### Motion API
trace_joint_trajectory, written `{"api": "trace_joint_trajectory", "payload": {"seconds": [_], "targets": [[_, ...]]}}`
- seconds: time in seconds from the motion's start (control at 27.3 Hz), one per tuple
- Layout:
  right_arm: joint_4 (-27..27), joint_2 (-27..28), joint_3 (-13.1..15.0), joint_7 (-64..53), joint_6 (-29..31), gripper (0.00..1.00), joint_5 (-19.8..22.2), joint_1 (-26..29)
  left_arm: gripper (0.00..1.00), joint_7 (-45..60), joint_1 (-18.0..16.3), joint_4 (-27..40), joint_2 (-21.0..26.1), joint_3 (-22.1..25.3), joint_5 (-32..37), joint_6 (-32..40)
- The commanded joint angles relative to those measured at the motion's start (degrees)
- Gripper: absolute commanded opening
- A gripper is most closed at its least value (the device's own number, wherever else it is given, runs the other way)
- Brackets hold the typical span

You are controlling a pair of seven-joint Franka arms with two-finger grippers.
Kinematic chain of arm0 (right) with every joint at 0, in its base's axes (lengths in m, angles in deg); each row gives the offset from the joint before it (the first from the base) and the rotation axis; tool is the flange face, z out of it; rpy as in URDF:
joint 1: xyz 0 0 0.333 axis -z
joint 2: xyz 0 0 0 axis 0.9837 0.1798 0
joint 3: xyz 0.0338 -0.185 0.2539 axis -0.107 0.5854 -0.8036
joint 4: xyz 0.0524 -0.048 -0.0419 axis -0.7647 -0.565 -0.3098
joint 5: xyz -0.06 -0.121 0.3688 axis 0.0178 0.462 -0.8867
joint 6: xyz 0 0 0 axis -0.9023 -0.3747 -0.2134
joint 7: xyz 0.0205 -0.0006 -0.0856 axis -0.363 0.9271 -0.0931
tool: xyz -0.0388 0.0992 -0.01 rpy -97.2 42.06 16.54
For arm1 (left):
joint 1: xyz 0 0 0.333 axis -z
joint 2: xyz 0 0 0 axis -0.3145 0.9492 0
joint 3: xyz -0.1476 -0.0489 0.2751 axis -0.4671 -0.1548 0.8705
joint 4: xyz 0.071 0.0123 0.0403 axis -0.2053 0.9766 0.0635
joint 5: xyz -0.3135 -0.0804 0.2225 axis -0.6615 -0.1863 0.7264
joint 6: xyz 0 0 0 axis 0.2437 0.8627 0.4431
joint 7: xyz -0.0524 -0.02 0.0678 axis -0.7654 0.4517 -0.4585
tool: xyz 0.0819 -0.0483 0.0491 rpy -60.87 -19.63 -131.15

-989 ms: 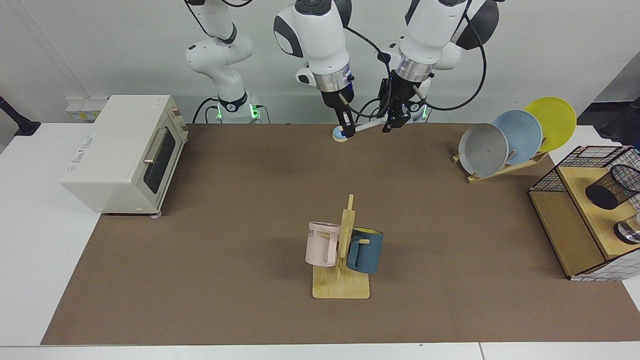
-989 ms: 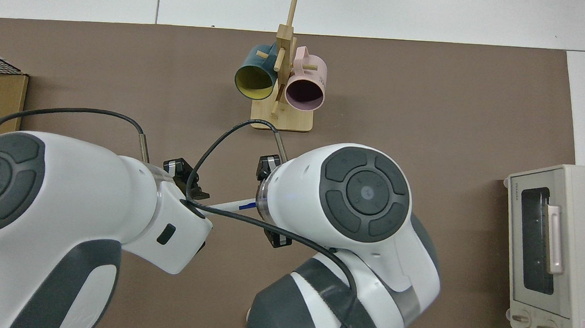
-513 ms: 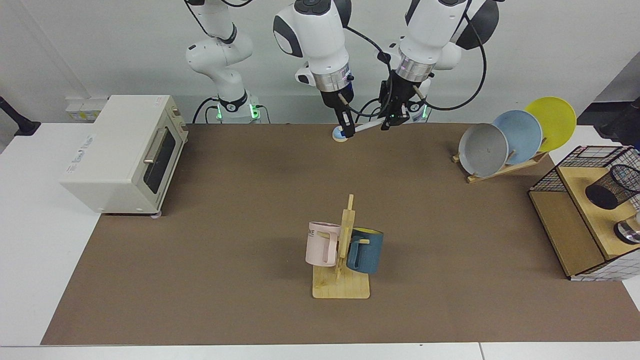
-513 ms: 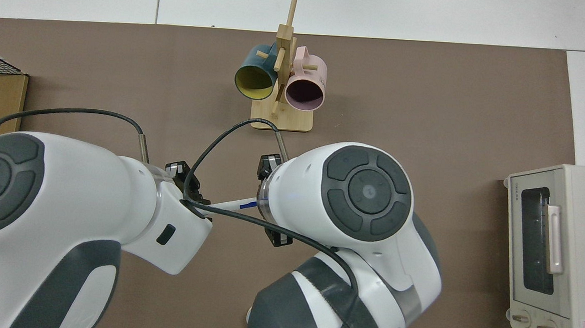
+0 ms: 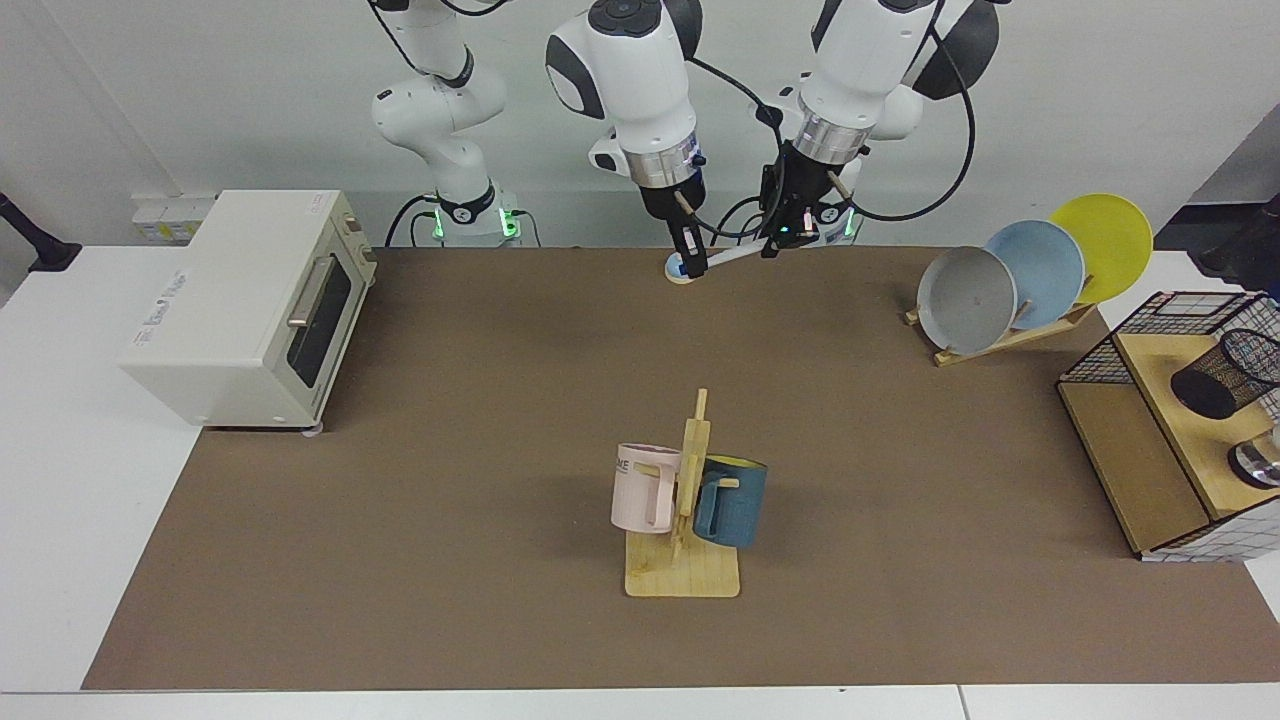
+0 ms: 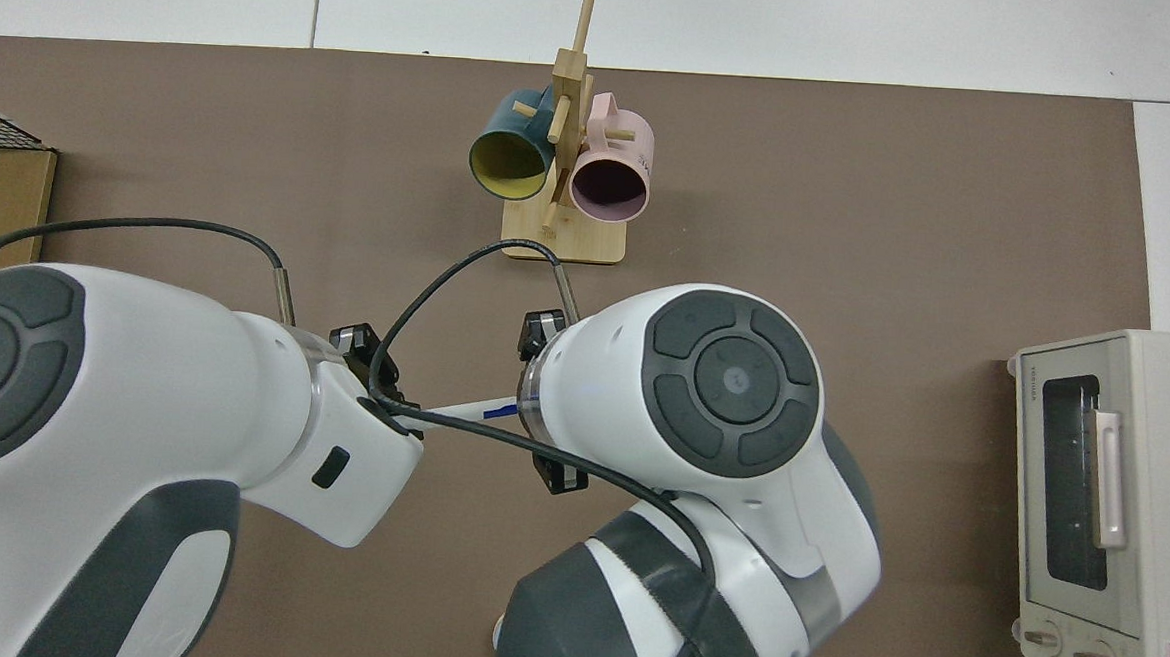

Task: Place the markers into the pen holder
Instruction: 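Close the left gripper on the marker's capped end beside the right gripper, then pull the marker away with the left gripper while the right gripper withdraws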

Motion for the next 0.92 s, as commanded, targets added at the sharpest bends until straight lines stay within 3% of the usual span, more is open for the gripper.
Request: {"api": "trace_joint_trajectory", "payload": {"seconds": [0.0, 0.04, 0.07, 0.11, 0.15, 0.4, 0.88], "targets": [[-0.75, -0.34, -0.22, -0.35, 0.79, 0.0, 0.58, 0.36, 0.0, 0.15, 0.91, 1.93, -1.91, 0.8, -0.39, -0.76], [-0.75, -0.34, -0.22, -0.35, 0.79, 0.0, 0.58, 0.36, 0.0, 0.15, 0.92, 1.93, -1.91, 0.71, -0.39, -0.76], [-0.66, -0.25, -0.22, -0.35, 0.79, 0.22, 0.49, 0.45, 0.0, 0.15, 0.83, 1.93, -1.91, 0.8, -0.3, -0.85], [-0.66, -0.25, -0.22, -0.35, 0.79, 0.81, 0.49, 0.45, 0.0, 0.15, 0.91, 1.93, -1.91, 0.8, -0.3, -0.85], [-0.58, -0.25, -0.22, -0.27, 0.79, 1.0, 0.49, 0.45, 0.0, 0.15, 0.92, 1.93, -1.91, 0.8, -0.22, -0.76], [-0.57, -0.42, 0.4, -4.74, 0.27, 1.0, 0.49, 1.15, 0.0, -0.02, 0.48, 2.01, -2.0, 0.8, 0.05, -0.67], [-0.75, -0.78, 0.4, -25.55, -4.12, 1.0, -0.04, 10.37, 0.0, -0.73, -1.72, 2.1, -1.91, 1.59, 1.89, -0.06]]}}
